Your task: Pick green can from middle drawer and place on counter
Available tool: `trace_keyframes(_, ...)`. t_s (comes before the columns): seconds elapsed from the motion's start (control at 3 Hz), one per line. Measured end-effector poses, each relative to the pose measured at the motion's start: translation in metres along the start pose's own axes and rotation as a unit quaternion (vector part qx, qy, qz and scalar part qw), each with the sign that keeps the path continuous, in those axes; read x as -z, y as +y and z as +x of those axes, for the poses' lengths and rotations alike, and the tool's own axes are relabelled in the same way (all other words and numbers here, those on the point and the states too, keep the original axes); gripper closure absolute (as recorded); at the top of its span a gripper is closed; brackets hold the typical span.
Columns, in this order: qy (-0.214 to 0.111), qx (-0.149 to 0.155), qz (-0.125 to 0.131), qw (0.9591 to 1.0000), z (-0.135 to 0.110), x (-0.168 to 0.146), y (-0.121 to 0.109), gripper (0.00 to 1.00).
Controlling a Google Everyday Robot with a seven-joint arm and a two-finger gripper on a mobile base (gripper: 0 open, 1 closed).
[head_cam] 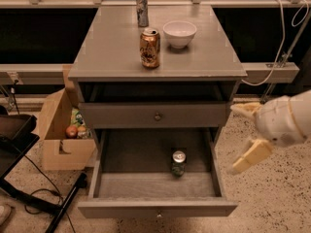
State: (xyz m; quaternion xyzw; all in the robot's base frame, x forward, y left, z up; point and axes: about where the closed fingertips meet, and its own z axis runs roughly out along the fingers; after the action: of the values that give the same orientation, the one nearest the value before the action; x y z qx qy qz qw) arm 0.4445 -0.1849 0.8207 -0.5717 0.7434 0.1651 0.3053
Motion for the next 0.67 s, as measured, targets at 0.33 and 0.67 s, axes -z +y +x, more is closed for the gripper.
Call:
trace_keyframes(0.33, -0.131, -0.021, 0.025, 0.9909, 0.028, -0.074, 0.003, 0.00)
trace_keyframes(0.67, -0.180, -0.024, 0.056, 0.9817, 0.043, -0.109, -0.014, 0.00)
